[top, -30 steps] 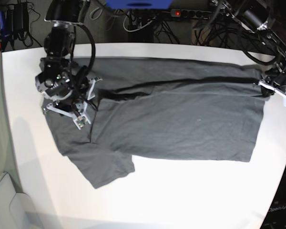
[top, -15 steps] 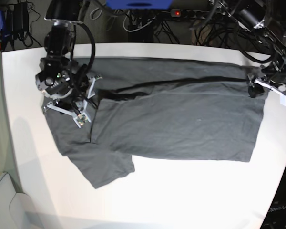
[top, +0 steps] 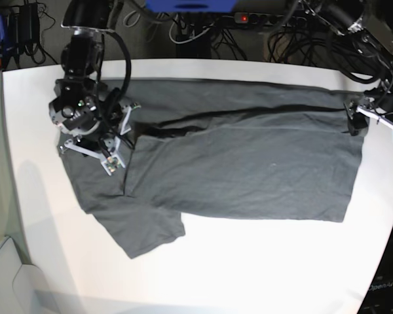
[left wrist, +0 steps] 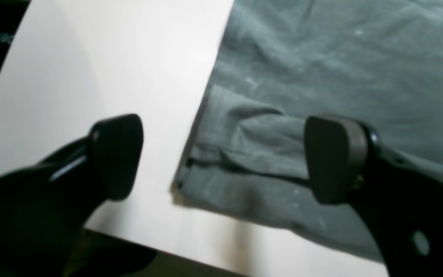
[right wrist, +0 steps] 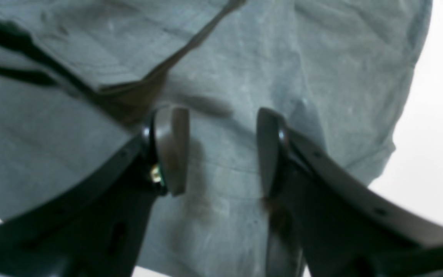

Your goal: Layout the t-shirt on the table in an organized manner, then fold the t-shirt properly

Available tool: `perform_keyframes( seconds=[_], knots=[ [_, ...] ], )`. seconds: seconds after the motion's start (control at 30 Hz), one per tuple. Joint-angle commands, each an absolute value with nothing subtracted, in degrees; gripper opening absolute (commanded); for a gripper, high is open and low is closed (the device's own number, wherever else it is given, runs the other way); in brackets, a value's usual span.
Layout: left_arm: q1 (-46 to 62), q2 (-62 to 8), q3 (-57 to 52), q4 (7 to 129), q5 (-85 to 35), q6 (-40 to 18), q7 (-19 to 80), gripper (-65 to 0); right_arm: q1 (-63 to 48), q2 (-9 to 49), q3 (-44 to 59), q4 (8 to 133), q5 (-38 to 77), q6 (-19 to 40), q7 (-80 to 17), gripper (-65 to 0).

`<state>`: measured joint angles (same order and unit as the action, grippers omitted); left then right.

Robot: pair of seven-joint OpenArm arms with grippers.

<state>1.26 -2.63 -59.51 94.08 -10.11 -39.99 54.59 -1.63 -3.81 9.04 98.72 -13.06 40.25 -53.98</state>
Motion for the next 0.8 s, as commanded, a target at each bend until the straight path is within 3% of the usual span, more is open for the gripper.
perform_keyframes(
  seconds=[0.0, 0.37, 0.7, 0.73, 0.77],
  knots=[
    [1.5, -3.4, -59.3, 95.7, -11.0, -40.0, 53.4, 0.0, -0.8, -3.6, 9.0, 99.6, -12.5, 40.0, -53.1, -35.3],
    [10.2, -3.7, -45.1, 95.7, -10.3, -40.0, 48.4, 0.0, -0.8, -3.6, 9.0, 99.6, -12.5, 40.0, -53.1, -35.3],
    [11.3, -3.7, -40.5, 95.8, -10.5, -40.0, 47.3, 0.0, -0.8, -3.6, 9.0, 99.6, -12.5, 40.0, -53.1, -35.3],
    [11.3, -3.7, -39.5, 95.8, -10.5, -40.0, 47.4, -1.3, -0.8, -3.6, 9.0, 99.6, -12.5, 40.0, -53.1, -35.3],
    [11.3, -3.7, -38.5, 95.9, -10.5, -40.0, 47.7, -10.1, -0.8, -3.6, 9.0, 99.6, -12.5, 40.0, -53.1, -35.3]
  ],
)
